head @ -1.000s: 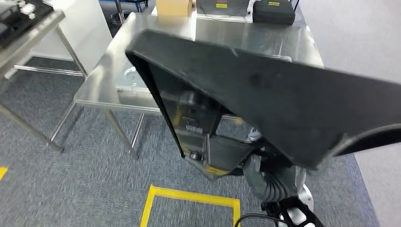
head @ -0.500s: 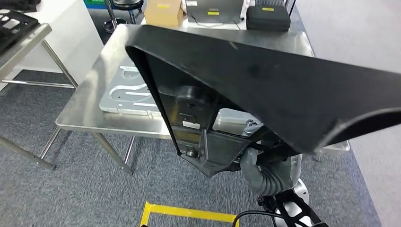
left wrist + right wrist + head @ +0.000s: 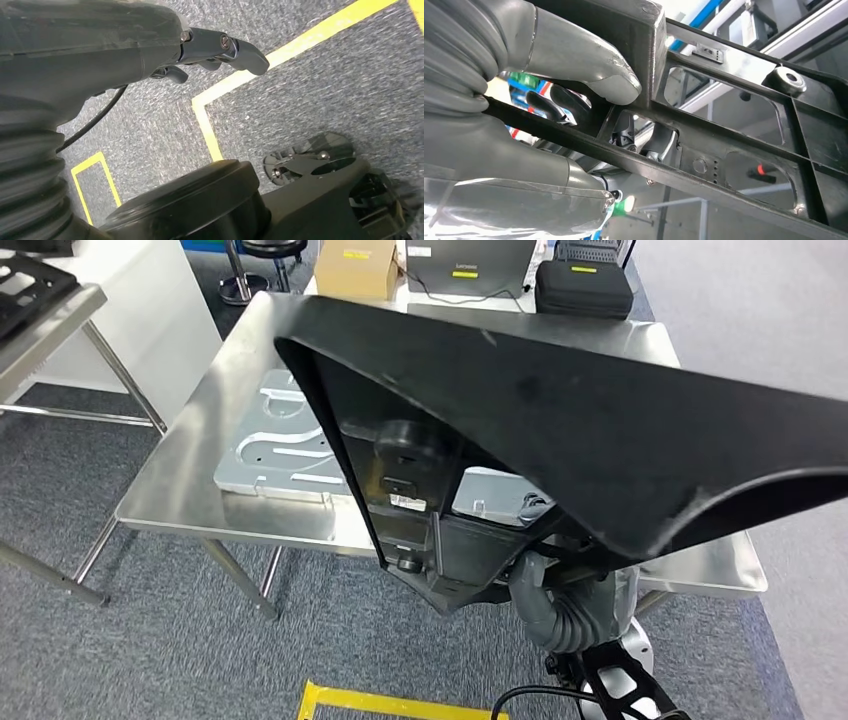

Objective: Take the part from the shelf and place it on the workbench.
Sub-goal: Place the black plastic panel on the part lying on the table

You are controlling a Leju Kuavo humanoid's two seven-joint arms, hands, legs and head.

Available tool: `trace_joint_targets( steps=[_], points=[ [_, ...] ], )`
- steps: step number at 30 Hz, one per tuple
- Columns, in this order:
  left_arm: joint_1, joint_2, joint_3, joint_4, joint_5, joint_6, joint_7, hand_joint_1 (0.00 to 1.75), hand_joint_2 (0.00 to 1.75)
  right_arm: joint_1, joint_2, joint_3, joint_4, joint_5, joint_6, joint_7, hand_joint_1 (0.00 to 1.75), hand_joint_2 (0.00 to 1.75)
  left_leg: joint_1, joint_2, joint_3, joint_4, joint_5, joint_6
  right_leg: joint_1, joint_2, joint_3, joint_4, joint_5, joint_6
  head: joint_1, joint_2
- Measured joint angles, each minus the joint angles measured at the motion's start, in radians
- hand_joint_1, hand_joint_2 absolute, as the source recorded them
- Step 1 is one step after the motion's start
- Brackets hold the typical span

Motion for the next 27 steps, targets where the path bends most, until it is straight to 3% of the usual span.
trace_joint_targets(
  steps=[2, 5, 7, 9, 10, 11, 12, 14, 16, 18, 19, 21, 24, 25, 26, 27],
  points=[
    [0.001, -0.002, 0.0, 0.0, -0.001, 0.0, -0.002, 0.0, 1.75, 0.002, -0.004, 0.0, -0.001, 0.005, -0.005, 0.0, 1.75, 1.75, -0.001, 0.001, 0.01, -0.001, -0.004, -0.011, 0.008, -0.001, 0.009, -0.036, -0.005, -0.015, 0.0, 0.0],
    [0.001, -0.001, 0.0, 0.0, -0.002, 0.0, -0.004, 0.0, 1.75, 0.005, -0.006, 0.001, -0.004, 0.009, -0.009, 0.0, 1.75, 1.75, -0.006, 0.002, 0.016, 0.025, -0.013, -0.026, -0.002, 0.0, 0.037, -0.059, 0.004, -0.03, 0.0, 0.0],
    [-0.001, 0.0, 0.0, 0.0, -0.005, -0.001, -0.007, 0.0, 1.75, 0.006, -0.006, 0.002, -0.009, 0.017, -0.016, 0.0, 1.75, 1.75, -0.004, 0.003, -0.02, 0.099, -0.054, -0.035, -0.007, -0.002, 0.054, -0.066, -0.002, -0.036, -0.004, 0.0],
    [-0.008, 0.002, 0.0, 0.0, -0.005, -0.003, -0.013, 0.0, 1.75, 0.009, -0.006, 0.007, -0.012, 0.035, -0.025, 0.001, 1.75, 1.75, -0.001, 0.003, -0.085, 0.207, -0.101, -0.045, -0.007, -0.004, 0.062, -0.066, -0.009, -0.041, -0.006, 0.0],
    [-0.012, 0.004, 0.0, 0.0, -0.004, -0.005, -0.016, 0.0, 1.75, 0.011, -0.005, 0.012, -0.012, 0.047, -0.029, 0.002, 1.75, 1.75, 0.0, 0.003, -0.109, 0.239, -0.107, -0.049, -0.007, -0.004, 0.066, -0.066, -0.013, -0.041, -0.006, 0.0],
    [-0.014, 0.004, 0.0, 0.0, -0.003, -0.005, -0.017, 0.0, 1.75, 0.013, -0.004, 0.017, -0.013, 0.06, -0.033, 0.004, 1.75, 1.75, 0.002, 0.003, -0.117, 0.24, -0.092, -0.052, -0.007, -0.003, 0.071, -0.065, -0.018, -0.04, -0.006, 0.0],
    [-0.015, 0.004, 0.0, 0.0, -0.002, -0.006, -0.018, 0.0, 1.75, 0.015, -0.003, 0.023, -0.013, 0.074, -0.036, 0.007, 1.75, 1.75, 0.005, 0.003, -0.112, 0.209, -0.059, -0.054, -0.008, -0.002, 0.078, -0.065, -0.022, -0.038, -0.006, 0.0],
    [-0.011, 0.004, 0.0, 0.0, 0.001, -0.006, -0.018, 0.0, 1.75, 0.016, 0.002, 0.032, -0.016, 0.096, -0.043, 0.016, 1.75, 1.75, 0.008, 0.003, -0.08, 0.097, 0.024, -0.057, -0.009, 0.001, 0.091, -0.063, -0.032, -0.032, -0.006, 0.0],
    [-0.007, 0.004, 0.0, 0.0, 0.003, -0.006, -0.018, 0.0, 1.75, 0.016, 0.008, 0.036, -0.018, 0.113, -0.051, 0.024, 1.75, 1.75, 0.006, 0.005, -0.066, 0.023, 0.046, -0.052, -0.009, 0.001, 0.091, -0.059, -0.037, -0.023, -0.008, 0.0],
    [-0.007, 0.005, 0.001, 0.0, 0.006, -0.006, -0.02, 0.0, 1.75, 0.016, 0.011, 0.038, -0.02, 0.136, -0.063, 0.035, 1.75, 1.75, 0.002, 0.007, -0.068, 0.008, 0.04, -0.035, -0.009, -0.001, 0.085, -0.054, -0.041, -0.012, -0.01, 0.0],
    [-0.006, 0.004, 0.001, 0.0, 0.007, -0.007, -0.021, 0.0, 1.75, 0.015, 0.012, 0.038, -0.02, 0.155, -0.072, 0.045, 1.75, 1.75, 0.004, 0.007, -0.066, 0.006, 0.051, -0.025, -0.009, -0.002, 0.084, -0.052, -0.045, -0.006, -0.009, 0.0],
    [-0.006, 0.003, 0.001, 0.0, 0.008, -0.008, -0.021, 0.0, 1.75, 0.01, 0.015, 0.038, -0.016, 0.206, -0.097, 0.074, 1.75, 1.75, 0.007, 0.006, -0.061, -0.002, 0.056, -0.015, -0.011, -0.003, 0.072, -0.025, -0.064, 0.005, -0.006, 0.0],
    [-0.006, 0.003, 0.001, 0.0, 0.007, -0.014, -0.021, 0.0, 1.75, -0.001, 0.018, 0.032, 0.015, 0.3, -0.156, 0.114, 1.75, 1.75, 0.009, 0.008, -0.058, -0.005, 0.056, -0.006, -0.019, -0.003, -0.014, 0.134, -0.132, 0.02, -0.004, 0.0],
    [-0.006, 0.003, 0.001, 0.0, 0.006, -0.016, -0.021, 0.0, 1.75, -0.003, 0.018, 0.029, 0.034, 0.337, -0.179, 0.125, 1.75, 1.75, 0.009, 0.007, -0.057, -0.005, 0.054, -0.005, -0.022, -0.003, -0.044, 0.181, -0.141, 0.023, -0.004, 0.0],
    [-0.006, 0.003, 0.001, 0.0, 0.005, -0.018, -0.021, 0.0, 1.75, -0.004, 0.018, 0.027, 0.054, 0.377, -0.202, 0.136, 1.75, 1.75, 0.009, 0.006, -0.056, -0.005, 0.052, -0.005, -0.025, -0.003, -0.059, 0.197, -0.131, 0.025, -0.004, 0.0],
    [-0.006, 0.003, 0.001, 0.0, 0.004, -0.019, -0.021, 0.0, 1.75, -0.006, 0.018, 0.025, 0.073, 0.419, -0.225, 0.147, 1.75, 1.75, 0.01, 0.004, -0.052, -0.005, 0.049, -0.006, -0.028, -0.003, -0.058, 0.18, -0.104, 0.026, -0.003, 0.0]
  ],
)
